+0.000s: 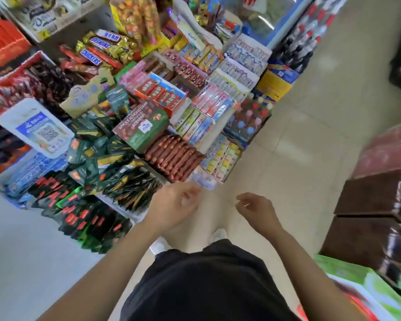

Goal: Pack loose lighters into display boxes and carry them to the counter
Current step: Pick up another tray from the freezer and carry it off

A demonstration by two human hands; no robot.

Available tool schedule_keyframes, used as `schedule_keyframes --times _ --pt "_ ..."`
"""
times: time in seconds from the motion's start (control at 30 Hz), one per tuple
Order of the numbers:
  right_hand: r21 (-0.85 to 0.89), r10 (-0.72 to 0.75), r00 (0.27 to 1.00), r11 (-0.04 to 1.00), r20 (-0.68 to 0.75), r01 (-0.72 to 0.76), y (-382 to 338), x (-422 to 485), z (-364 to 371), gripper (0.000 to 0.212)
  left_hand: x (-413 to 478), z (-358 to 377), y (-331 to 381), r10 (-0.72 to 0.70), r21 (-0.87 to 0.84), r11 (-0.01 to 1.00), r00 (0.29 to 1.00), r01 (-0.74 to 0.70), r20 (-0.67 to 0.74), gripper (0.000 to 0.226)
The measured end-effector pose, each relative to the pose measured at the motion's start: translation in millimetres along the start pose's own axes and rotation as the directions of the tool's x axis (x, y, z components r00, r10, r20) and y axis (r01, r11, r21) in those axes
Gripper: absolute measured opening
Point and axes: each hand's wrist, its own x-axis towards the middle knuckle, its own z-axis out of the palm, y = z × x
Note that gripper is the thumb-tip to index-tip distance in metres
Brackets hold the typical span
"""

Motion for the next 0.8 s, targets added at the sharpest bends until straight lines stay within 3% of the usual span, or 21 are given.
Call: schedule_keyframes --times 0.2,0.4,0.8 --pt "0.076 0.164 0.98 0.982 0.11 -0.173 124 -7 -16 0.026 21 79 31 -0.213 0.092 0.976 0.956 0.197 0.204 0.02" --pt "0.194 0.258 0.959 0.941 0.118 -0.277 207 0 -49 0.038 57 145 71 -0.242 0.237 0.957 0.909 0.166 0.34 0.016" --pt "0.421 0.239 0.965 0.89 -0.108 -0.173 225 98 -169 0.034 173 207 106 -0.263 0.243 0.956 0.855 0.167 0.446 0.016"
